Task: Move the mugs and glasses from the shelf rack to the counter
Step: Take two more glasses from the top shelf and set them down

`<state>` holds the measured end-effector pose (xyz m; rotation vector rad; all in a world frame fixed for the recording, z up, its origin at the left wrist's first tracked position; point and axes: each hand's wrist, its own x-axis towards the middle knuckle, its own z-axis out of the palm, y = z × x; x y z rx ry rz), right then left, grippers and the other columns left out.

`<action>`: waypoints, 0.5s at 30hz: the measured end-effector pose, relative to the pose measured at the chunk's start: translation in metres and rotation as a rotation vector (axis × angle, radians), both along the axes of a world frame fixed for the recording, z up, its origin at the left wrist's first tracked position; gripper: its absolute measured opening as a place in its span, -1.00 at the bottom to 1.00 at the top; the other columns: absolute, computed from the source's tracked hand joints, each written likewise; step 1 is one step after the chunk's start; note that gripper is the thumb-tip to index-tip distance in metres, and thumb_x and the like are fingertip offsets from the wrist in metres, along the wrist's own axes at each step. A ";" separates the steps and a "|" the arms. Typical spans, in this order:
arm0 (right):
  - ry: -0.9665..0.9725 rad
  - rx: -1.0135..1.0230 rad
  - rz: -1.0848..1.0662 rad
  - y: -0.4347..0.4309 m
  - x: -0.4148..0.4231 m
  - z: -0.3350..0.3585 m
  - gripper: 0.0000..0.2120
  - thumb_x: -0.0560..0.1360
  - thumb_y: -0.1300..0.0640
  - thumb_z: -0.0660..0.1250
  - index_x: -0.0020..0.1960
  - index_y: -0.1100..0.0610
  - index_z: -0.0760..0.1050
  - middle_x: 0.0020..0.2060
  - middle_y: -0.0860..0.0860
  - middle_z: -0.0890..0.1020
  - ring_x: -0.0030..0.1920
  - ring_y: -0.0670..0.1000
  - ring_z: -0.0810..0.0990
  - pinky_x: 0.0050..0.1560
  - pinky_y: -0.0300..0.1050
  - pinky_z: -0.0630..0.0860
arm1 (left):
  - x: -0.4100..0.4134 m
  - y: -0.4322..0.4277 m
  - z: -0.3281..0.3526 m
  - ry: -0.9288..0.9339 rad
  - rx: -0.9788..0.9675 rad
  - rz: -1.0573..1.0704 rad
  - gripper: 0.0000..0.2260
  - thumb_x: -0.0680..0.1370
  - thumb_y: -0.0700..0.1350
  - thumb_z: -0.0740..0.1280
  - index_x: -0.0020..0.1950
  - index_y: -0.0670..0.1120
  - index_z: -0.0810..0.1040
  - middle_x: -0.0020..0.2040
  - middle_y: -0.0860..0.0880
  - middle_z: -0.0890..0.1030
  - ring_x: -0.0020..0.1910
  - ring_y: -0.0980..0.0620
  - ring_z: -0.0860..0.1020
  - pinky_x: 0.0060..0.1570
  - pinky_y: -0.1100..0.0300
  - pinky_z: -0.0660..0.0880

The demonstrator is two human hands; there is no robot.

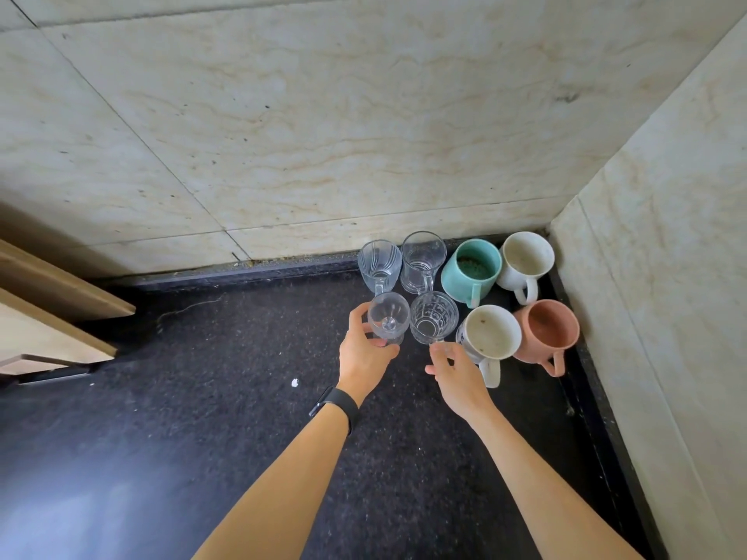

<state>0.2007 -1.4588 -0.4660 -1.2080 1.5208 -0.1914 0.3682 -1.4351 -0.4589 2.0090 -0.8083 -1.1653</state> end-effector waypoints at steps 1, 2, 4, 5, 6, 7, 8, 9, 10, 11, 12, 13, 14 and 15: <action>0.025 0.002 0.007 0.002 0.001 0.005 -0.58 0.67 -0.13 0.13 0.42 0.07 0.35 0.32 0.01 0.55 0.24 -0.01 0.60 0.28 -0.08 0.42 | 0.002 0.002 0.002 0.006 0.017 0.003 -0.36 0.42 -0.25 0.52 0.28 0.24 0.30 0.11 0.07 0.60 -0.06 0.12 0.66 -0.16 0.31 0.53; 0.048 0.002 0.014 0.004 0.001 0.010 -0.58 0.66 -0.13 0.16 0.43 0.07 0.35 0.33 0.02 0.55 0.28 0.02 0.57 0.26 -0.09 0.40 | 0.004 0.005 0.004 0.011 0.035 0.001 -0.37 0.42 -0.26 0.51 0.29 0.22 0.31 0.13 0.04 0.60 -0.05 0.09 0.65 -0.16 0.28 0.54; 0.082 -0.011 0.013 0.010 0.000 0.018 -0.58 0.64 -0.09 0.22 0.43 0.07 0.35 0.37 0.01 0.52 0.32 0.03 0.54 0.27 -0.06 0.43 | 0.011 0.013 0.010 0.004 0.073 -0.024 -0.39 0.43 -0.25 0.51 0.35 0.14 0.34 0.18 0.01 0.58 -0.01 0.06 0.63 -0.23 0.29 0.52; 0.088 -0.026 0.004 0.015 -0.002 0.023 -0.59 0.64 -0.06 0.25 0.43 0.07 0.36 0.39 0.01 0.51 0.32 0.03 0.53 0.28 -0.04 0.44 | 0.015 0.018 0.013 -0.010 0.090 -0.052 -0.38 0.44 -0.23 0.51 0.39 0.10 0.35 0.21 0.00 0.57 0.04 0.04 0.61 -0.25 0.32 0.50; 0.089 -0.048 -0.008 0.020 -0.004 0.029 -0.59 0.64 -0.02 0.26 0.44 0.08 0.36 0.40 0.02 0.50 0.32 0.03 0.54 0.27 -0.04 0.45 | 0.019 0.024 0.016 -0.027 0.106 -0.085 -0.38 0.44 -0.22 0.51 0.42 0.08 0.35 0.23 0.00 0.56 0.10 0.03 0.59 -0.26 0.34 0.47; 0.090 -0.071 -0.022 0.026 -0.006 0.036 -0.59 0.64 0.01 0.26 0.45 0.10 0.36 0.40 0.02 0.49 0.32 0.03 0.54 0.28 -0.05 0.46 | 0.022 0.030 0.019 -0.045 0.119 -0.117 -0.39 0.45 -0.21 0.51 0.42 0.06 0.37 0.25 -0.01 0.55 0.15 0.02 0.56 -0.24 0.35 0.46; 0.096 -0.094 -0.031 0.032 -0.009 0.044 -0.59 0.64 0.03 0.26 0.45 0.10 0.36 0.41 0.02 0.48 0.32 0.03 0.54 0.28 -0.06 0.46 | 0.026 0.036 0.023 -0.062 0.131 -0.151 -0.41 0.45 -0.19 0.52 0.42 0.04 0.39 0.28 -0.02 0.54 0.17 0.02 0.54 -0.17 0.34 0.46; 0.105 -0.120 -0.029 0.038 -0.011 0.053 -0.60 0.64 0.04 0.26 0.45 0.10 0.38 0.40 0.00 0.49 0.32 0.02 0.55 0.26 -0.09 0.46 | 0.029 0.042 0.028 -0.086 0.143 -0.187 -0.44 0.46 -0.17 0.51 0.41 0.03 0.41 0.30 -0.03 0.53 0.18 0.02 0.51 -0.08 0.30 0.45; 0.110 -0.157 -0.009 0.044 -0.013 0.063 -0.64 0.65 0.06 0.25 0.42 0.09 0.41 0.37 -0.02 0.51 0.30 0.01 0.56 0.23 -0.15 0.45 | 0.033 0.047 0.034 -0.123 0.154 -0.227 -0.48 0.47 -0.15 0.50 0.39 0.03 0.44 0.32 -0.03 0.52 0.17 0.03 0.49 -0.01 0.25 0.44; 0.108 -0.204 0.029 0.049 -0.014 0.073 -0.69 0.65 0.07 0.25 0.38 0.07 0.47 0.33 -0.04 0.55 0.28 -0.02 0.57 0.20 -0.21 0.44 | 0.036 0.052 0.040 -0.172 0.162 -0.268 -0.51 0.48 -0.11 0.49 0.38 0.04 0.46 0.33 -0.04 0.52 0.18 0.02 0.48 0.05 0.20 0.44; 0.099 -0.259 0.074 0.053 -0.015 0.084 -0.74 0.65 0.08 0.25 0.32 0.04 0.52 0.28 -0.07 0.59 0.25 -0.05 0.58 0.18 -0.24 0.43 | 0.039 0.056 0.047 -0.226 0.169 -0.305 -0.55 0.50 -0.06 0.47 0.37 0.05 0.48 0.34 -0.05 0.51 0.22 -0.01 0.49 0.12 0.15 0.46; 0.091 -0.319 0.120 0.056 -0.015 0.096 -0.78 0.65 0.09 0.25 0.26 0.01 0.56 0.22 -0.11 0.62 0.22 -0.09 0.59 0.17 -0.26 0.45 | 0.042 0.060 0.056 -0.277 0.171 -0.335 -0.58 0.51 -0.01 0.44 0.36 0.07 0.50 0.36 -0.07 0.51 0.27 -0.05 0.49 0.19 0.08 0.49; 0.085 -0.386 0.169 0.057 -0.015 0.108 -0.80 0.64 0.10 0.26 0.21 -0.01 0.59 0.16 -0.14 0.64 0.19 -0.11 0.60 0.17 -0.26 0.47 | 0.045 0.063 0.067 -0.320 0.175 -0.361 -0.60 0.52 0.03 0.41 0.36 0.08 0.50 0.37 -0.08 0.50 0.31 -0.09 0.48 0.23 0.03 0.50; 0.085 -0.459 0.217 0.056 -0.013 0.122 -0.81 0.64 0.10 0.26 0.19 -0.02 0.60 0.11 -0.16 0.65 0.16 -0.13 0.60 0.16 -0.27 0.47 | 0.049 0.067 0.079 -0.360 0.178 -0.388 -0.60 0.53 0.06 0.39 0.37 0.08 0.50 0.38 -0.08 0.49 0.33 -0.11 0.47 0.26 0.00 0.50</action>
